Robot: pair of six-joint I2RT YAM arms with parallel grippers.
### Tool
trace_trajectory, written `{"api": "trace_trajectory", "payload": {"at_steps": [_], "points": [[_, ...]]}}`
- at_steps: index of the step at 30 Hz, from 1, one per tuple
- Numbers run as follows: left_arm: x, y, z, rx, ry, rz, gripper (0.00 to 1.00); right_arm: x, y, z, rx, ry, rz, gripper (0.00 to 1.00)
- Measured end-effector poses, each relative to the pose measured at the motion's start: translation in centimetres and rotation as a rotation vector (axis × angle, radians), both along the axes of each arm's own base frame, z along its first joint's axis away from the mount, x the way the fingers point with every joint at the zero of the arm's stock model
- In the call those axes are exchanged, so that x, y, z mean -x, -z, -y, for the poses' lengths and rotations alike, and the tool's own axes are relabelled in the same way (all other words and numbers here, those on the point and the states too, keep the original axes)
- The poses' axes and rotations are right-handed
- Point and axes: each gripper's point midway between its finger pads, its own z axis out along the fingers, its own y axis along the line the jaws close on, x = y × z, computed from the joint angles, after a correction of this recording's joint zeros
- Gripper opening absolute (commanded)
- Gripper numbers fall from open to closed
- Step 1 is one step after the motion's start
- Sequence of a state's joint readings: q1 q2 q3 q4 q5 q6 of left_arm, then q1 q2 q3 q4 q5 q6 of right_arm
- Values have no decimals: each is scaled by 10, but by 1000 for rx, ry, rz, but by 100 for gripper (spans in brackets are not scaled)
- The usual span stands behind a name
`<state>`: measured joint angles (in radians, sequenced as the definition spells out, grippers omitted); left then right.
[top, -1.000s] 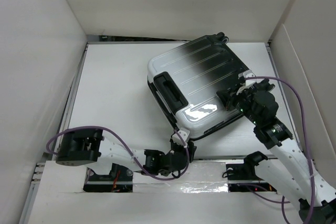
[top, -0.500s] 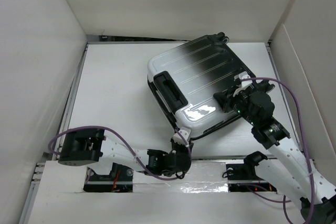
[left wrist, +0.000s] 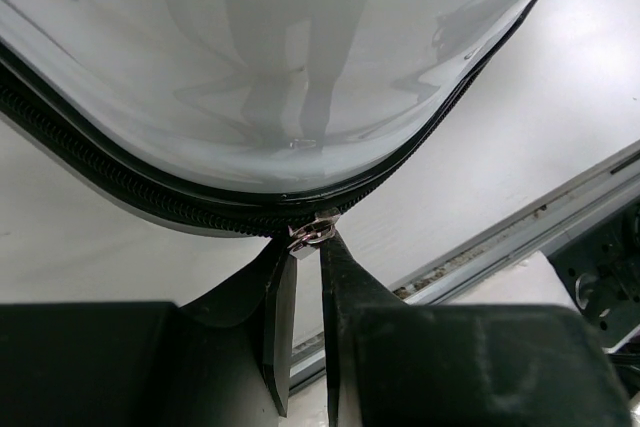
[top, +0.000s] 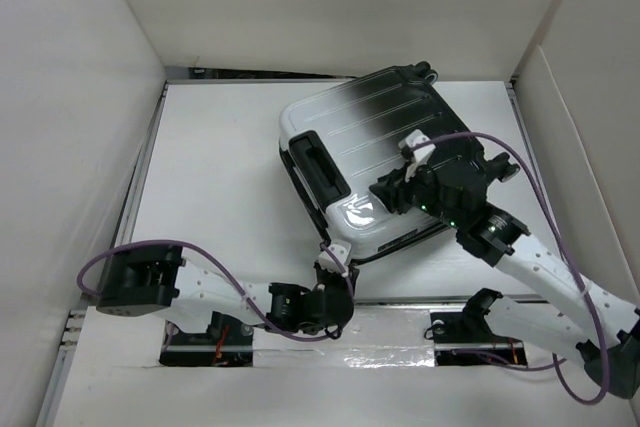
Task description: Pack the luggage
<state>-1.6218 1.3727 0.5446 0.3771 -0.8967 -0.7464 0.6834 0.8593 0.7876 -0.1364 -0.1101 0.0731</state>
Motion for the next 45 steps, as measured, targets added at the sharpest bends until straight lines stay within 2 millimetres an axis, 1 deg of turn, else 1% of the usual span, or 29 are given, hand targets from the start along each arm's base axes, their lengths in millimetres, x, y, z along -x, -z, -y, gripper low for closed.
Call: {"api": "trace_trajectory", "payload": {"at_steps": [1,3,6,7,8,10,11,13,15,18,20,26,28,31,32,34,35,36,38,41,45], "points": [[-1,0,-3,-2,-5,0,0,0,-1,-7,13,-13,-3,38],[-2,0,-8,-8,-17,4,0,-1,-6,-25,43,-48,0,27],[-4,0,-13,-16,-32,9,0,-9,-16,-49,81,-79,7,18],[-4,1,-13,-15,-34,8,0,-14,-22,-62,99,-92,15,18],[-4,0,-13,-13,-38,8,0,-17,-25,-70,113,-95,16,18],[-4,0,-13,-11,-41,8,0,-24,-28,-90,142,-106,24,28],[-4,1,-13,-9,-45,9,0,-27,-26,-101,166,-111,20,40],[-4,1,-14,-9,-47,10,0,-31,-19,-118,208,-121,14,50],[-5,1,-14,-8,-50,11,0,-33,-5,-132,264,-124,-4,54],[-5,2,-15,-6,-52,12,0,-35,17,-146,343,-127,-29,55],[-6,4,-17,-6,-57,16,0,-40,27,-150,380,-114,-39,55],[-7,5,-19,6,-63,23,0,-58,31,-158,447,-45,-36,56],[-7,5,-19,8,-63,24,0,-61,35,-161,478,-21,-31,56],[-8,5,-19,11,-62,27,0,-65,43,-162,533,25,-19,55],[-8,5,-19,11,-62,28,0,-66,44,-161,548,36,-13,53],[-8,6,-19,8,-62,30,0,-68,44,-158,557,71,-7,24],[-8,5,-19,9,-64,31,0,-69,42,-157,535,108,-20,14],[-8,5,-19,11,-65,32,0,-70,41,-156,514,141,-31,0],[-7,6,-18,10,-61,30,0,-71,38,-155,442,211,-75,0],[-8,7,-19,6,-66,34,0,-68,39,-151,439,173,-56,0],[-9,7,-24,2,-88,41,0,-62,32,-140,362,122,-44,0]]}}
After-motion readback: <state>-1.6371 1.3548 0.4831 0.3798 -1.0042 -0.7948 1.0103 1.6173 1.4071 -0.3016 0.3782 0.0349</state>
